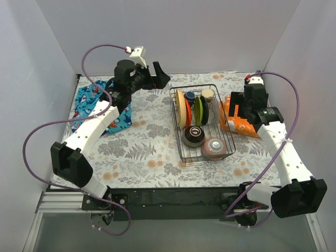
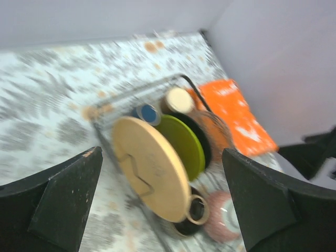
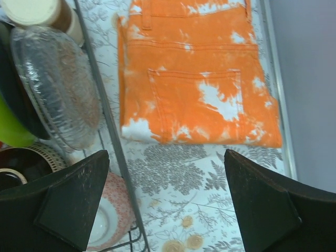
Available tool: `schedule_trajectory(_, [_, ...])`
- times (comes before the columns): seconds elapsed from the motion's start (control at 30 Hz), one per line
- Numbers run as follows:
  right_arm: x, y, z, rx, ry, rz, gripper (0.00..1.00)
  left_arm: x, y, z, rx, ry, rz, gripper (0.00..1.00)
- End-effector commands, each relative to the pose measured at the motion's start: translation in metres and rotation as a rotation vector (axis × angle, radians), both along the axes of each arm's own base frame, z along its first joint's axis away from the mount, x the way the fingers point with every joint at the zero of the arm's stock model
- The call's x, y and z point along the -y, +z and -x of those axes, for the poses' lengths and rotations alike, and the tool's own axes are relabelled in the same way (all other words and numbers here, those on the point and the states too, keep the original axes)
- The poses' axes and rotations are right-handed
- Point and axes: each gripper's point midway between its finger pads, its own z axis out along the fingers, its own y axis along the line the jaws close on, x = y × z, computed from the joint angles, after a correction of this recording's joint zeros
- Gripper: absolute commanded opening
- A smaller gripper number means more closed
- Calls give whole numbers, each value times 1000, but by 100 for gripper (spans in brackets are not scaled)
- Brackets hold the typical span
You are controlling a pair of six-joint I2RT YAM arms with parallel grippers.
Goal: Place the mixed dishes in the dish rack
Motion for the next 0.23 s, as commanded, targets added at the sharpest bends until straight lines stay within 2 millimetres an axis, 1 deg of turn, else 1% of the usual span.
schedule_trajectory(0.0, [31,21,13,-1,-71,139,99,-75,34,-14,235,187,-194,98])
schedule_trajectory(0.03, [34,19,15,-9,-70,159,99,-87,32,-17,245,211,-218,98])
schedule_trajectory(0.07, [38,19,17,-7,-85,170,99,-99,18,-19,230,247,-261,98])
schedule_trajectory(0.1, [42,19,18,-7,-96,170,99,-107,15,-19,228,263,-271,98])
schedule_trajectory(0.13, [44,17,19,-7,-108,158,99,-122,16,-20,231,295,-271,98])
schedule_trajectory(0.17, [43,14,21,-13,-108,135,99,-136,2,-21,201,343,-293,98])
schedule_trajectory(0.2, [47,14,21,-11,-125,122,99,-145,-2,-21,183,372,-283,98])
